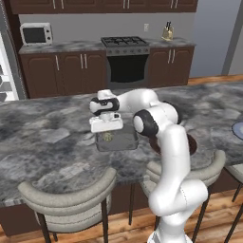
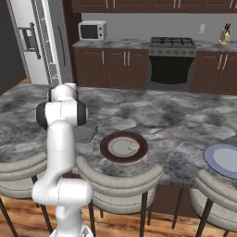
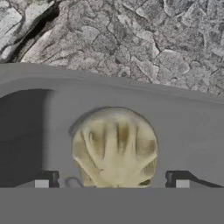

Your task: Place two dumplings into each of the tupperware containers and then place the containers in the fridge.

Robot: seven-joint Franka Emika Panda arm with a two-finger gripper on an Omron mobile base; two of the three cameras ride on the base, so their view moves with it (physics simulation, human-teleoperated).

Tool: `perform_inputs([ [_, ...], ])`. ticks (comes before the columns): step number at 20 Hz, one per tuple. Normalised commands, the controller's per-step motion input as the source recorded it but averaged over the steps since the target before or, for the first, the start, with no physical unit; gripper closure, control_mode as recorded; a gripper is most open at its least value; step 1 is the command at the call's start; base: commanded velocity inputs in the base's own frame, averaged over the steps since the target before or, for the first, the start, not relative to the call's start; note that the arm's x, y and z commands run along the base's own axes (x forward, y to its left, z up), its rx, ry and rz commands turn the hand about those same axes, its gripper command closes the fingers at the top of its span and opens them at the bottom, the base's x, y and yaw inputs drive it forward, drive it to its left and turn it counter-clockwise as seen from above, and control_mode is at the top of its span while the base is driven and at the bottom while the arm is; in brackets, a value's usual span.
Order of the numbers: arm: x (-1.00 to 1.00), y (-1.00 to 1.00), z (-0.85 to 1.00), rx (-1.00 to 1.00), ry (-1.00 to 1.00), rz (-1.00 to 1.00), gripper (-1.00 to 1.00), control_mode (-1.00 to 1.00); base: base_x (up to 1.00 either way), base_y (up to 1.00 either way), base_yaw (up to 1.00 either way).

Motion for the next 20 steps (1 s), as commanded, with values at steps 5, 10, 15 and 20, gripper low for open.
perform_inputs([
  [5,-0.24,-0.85,0.2,0.0,0.0,-0.02,-1.0,-1.0,0.0,0.0,0.0],
  [10,-0.06,-1.0,0.19,0.0,0.0,-0.05,-1.0,-1.0,0.0,0.0,0.0],
  [15,-0.15,-1.0,0.01,0.01,0.01,-0.09,-1.0,-1.0,0.0,0.0,0.0],
  [20,-0.13,-1.0,0.0,0.02,0.02,-0.07,-1.0,-1.0,0.0,0.0,0.0],
])
